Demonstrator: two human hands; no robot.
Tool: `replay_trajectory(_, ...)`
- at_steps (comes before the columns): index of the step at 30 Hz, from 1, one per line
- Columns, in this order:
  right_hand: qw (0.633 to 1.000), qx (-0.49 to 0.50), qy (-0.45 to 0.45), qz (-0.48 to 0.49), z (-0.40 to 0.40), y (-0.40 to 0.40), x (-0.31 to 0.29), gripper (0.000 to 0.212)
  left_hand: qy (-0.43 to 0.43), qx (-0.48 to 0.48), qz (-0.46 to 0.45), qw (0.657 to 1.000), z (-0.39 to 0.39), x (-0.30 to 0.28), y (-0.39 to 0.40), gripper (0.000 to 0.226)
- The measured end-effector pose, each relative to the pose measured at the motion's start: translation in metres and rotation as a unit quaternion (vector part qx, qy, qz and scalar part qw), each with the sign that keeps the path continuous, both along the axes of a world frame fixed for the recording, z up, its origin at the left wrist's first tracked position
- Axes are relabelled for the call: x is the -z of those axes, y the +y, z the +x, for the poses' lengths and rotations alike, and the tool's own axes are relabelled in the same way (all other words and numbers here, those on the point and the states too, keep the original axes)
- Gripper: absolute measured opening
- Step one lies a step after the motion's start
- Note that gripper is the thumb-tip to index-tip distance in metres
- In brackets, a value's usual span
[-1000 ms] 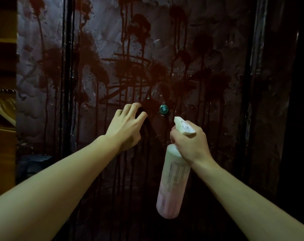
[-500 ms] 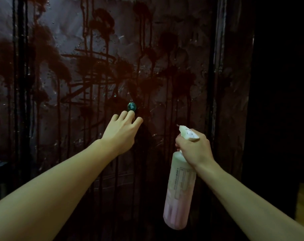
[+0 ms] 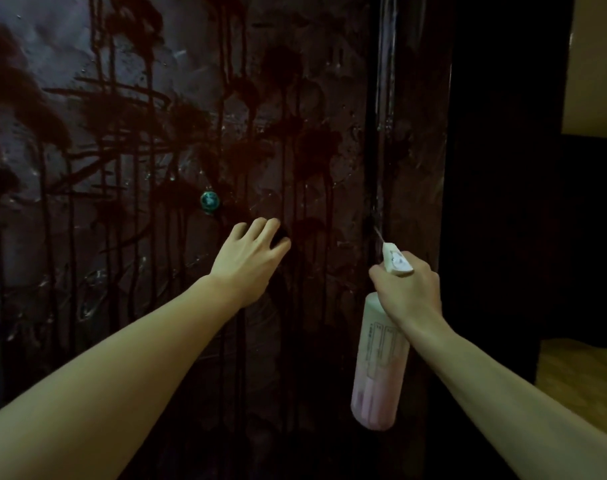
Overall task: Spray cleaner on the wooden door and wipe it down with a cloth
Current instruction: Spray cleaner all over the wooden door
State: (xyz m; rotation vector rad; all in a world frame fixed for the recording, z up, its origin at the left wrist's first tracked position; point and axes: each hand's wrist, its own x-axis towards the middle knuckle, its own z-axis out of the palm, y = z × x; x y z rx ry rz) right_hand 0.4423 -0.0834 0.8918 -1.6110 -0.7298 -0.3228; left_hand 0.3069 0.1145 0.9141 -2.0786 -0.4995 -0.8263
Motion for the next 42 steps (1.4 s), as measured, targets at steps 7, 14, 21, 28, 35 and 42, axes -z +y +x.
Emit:
replay_trajectory(7,0.993,-0.105,-0.018,-0.043,0.001,0.007,0.016,0.002,-0.008,0.002,-0.014,1.0,-0.005,0.01,0.003,0.059)
replay_trajectory(14,0.979,-0.154,-0.083,-0.099,-0.033,0.043,0.038,0.011,-0.004,-0.044,-0.032,0.998,-0.057,0.024,0.017,0.071)
replay_trajectory(21,0.951,-0.28,-0.076,-0.111,-0.078,0.084,0.053,0.004,-0.048,-0.139,-0.077,0.986,-0.117,0.04,0.034,0.085)
replay_trajectory(28,0.943,-0.309,-0.073,-0.099,-0.136,0.125,0.065,0.009,-0.031,-0.174,-0.174,0.969,-0.172,0.059,0.045,0.087)
replay_trajectory(35,0.913,-0.392,-0.047,-0.1,-0.184,0.153,0.075,0.007,-0.02,-0.205,-0.227,0.952,-0.218,0.073,0.051,0.083)
replay_trajectory(42,0.918,-0.371,-0.072,-0.122,-0.22,0.175,0.085,0.015,-0.015,-0.243,-0.246,0.938,-0.26,0.09,0.061,0.082)
